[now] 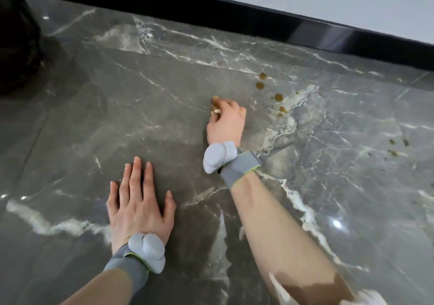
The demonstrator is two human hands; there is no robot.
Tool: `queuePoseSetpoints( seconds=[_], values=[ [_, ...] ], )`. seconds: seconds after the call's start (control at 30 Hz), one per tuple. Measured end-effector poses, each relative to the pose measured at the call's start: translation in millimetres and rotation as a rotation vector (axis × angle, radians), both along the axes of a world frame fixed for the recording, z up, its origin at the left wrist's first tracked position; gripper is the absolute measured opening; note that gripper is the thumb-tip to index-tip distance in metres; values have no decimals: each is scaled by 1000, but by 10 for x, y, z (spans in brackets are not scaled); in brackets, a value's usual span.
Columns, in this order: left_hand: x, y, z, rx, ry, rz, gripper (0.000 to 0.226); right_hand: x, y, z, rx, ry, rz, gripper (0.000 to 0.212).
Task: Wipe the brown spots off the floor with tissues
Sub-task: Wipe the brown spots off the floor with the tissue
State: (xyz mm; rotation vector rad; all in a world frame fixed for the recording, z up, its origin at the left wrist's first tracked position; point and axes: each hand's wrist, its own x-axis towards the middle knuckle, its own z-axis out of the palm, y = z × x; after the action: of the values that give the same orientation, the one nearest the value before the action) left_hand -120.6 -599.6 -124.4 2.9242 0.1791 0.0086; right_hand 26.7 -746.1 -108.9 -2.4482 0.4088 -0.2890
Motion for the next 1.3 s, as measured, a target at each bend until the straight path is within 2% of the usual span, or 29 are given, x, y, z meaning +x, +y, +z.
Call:
queuePoseSetpoints(
  seconds=[0.07, 0.13, 0.17, 0.2, 0.23, 0.33, 0.4, 0.43, 0.47, 0.57, 0.63, 0.67, 0.7, 0.8, 0.83, 0.87, 0.9, 1.0, 1.07, 1.1, 1.17, 1.23, 1.3],
  values=[
    [12, 27, -6, 2, 1, -4, 71, -162, 489, -23, 38, -97, 406, 36],
    [20, 46, -13, 0, 6, -7, 73, -341, 766, -10, 56, -83, 799, 36],
    [20, 53, -16, 3, 9, -6, 73, -343, 748, 5, 53, -65, 904, 37],
    [16, 46, -20, 8, 8, -5, 72, -277, 648, 10, 43, -83, 898, 37],
    [15, 35, -22, 12, 4, -6, 70, -180, 490, 3, 14, -104, 791, 36],
    [-4, 10, -18, 21, -6, -5, 68, 158, -120, 7, -105, -9, 182, 36],
    [1, 7, -12, 21, -8, -3, 68, 285, -318, 12, -136, 76, -20, 39],
    [6, 9, -8, 21, -4, -2, 68, 278, -236, 34, -137, 75, -11, 39],
    [10, 11, -8, 17, -1, 0, 68, 248, -77, 31, -110, 30, 86, 38],
    [15, 14, -11, 11, 1, -2, 68, -109, 567, -68, -25, -215, 605, 35],
    [11, 19, -14, 8, -4, -4, 68, -254, 635, -68, 20, -177, 845, 40],
    [6, 18, -12, 7, -6, -4, 68, -219, 512, -48, 23, -161, 844, 41],
    [11, 24, -10, 6, -5, -8, 68, -151, 350, -19, -13, -166, 747, 40],
    [5, 16, -6, 11, -6, -14, 67, 42, -244, -19, -134, -49, 203, 40],
    [10, 11, -3, 12, -7, -17, 67, 76, -329, -30, -135, 1, 79, 40],
    [10, 12, 0, 11, -9, -17, 68, 71, -276, -44, -137, 10, 56, 40],
    [12, 14, -1, 11, -8, -17, 68, 28, -129, -40, -117, -17, 138, 41],
    [19, 15, -11, 12, -6, -18, 68, -266, 336, -66, -38, -171, 602, 38],
    [9, 14, -21, 7, -4, -20, 68, -476, 316, -54, -42, -133, 820, 37],
    [7, 15, -21, 8, -8, -22, 68, -508, 161, -32, -38, -90, 840, 37],
    [6, 11, -20, 13, -12, -21, 68, -482, -297, -13, -107, -65, 680, 36],
    [6, 14, -16, 21, -3, -22, 67, -396, -854, -10, -196, -57, 325, 37],
    [6, 17, -20, 21, -10, -24, 67, -321, -1347, 45, -210, 27, -49, 44]
  ],
)
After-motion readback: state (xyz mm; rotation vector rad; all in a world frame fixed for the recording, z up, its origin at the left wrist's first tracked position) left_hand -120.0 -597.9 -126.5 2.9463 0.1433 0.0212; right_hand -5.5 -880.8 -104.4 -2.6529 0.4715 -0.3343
